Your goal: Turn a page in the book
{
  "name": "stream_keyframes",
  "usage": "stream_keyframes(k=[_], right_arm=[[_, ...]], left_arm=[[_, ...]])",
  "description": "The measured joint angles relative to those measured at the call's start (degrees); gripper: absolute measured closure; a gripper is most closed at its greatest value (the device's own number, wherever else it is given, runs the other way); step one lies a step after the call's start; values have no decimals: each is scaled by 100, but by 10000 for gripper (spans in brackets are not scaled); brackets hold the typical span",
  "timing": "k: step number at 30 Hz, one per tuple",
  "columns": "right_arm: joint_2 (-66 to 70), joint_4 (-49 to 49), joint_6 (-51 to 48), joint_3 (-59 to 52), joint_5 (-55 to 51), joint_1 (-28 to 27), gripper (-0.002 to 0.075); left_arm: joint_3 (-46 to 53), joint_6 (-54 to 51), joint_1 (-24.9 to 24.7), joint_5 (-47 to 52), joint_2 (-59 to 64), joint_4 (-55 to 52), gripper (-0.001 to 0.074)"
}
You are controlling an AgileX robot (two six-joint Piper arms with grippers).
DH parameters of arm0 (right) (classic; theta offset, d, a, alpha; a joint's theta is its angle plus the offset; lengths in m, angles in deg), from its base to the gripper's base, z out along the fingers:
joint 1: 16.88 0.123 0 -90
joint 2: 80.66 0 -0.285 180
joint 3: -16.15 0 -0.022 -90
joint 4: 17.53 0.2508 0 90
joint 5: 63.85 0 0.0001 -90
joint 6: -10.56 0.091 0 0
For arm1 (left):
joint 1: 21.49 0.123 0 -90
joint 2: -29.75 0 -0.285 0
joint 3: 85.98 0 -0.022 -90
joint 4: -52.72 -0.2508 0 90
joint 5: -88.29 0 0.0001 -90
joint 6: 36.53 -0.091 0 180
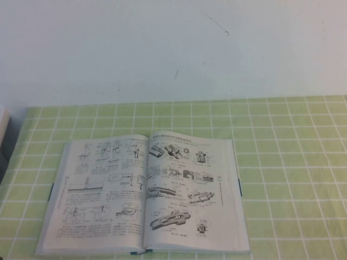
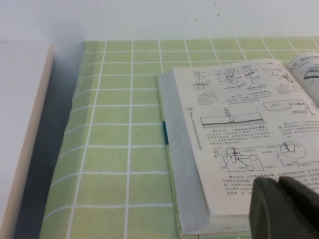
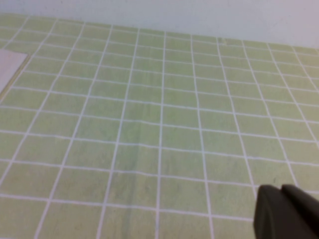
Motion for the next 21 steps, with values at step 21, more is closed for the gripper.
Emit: stream_keyframes(k=[21], right_arm=[[0, -149, -13, 0, 0, -45, 728]], left_arm=[[0, 0, 0, 4, 0, 0, 738]])
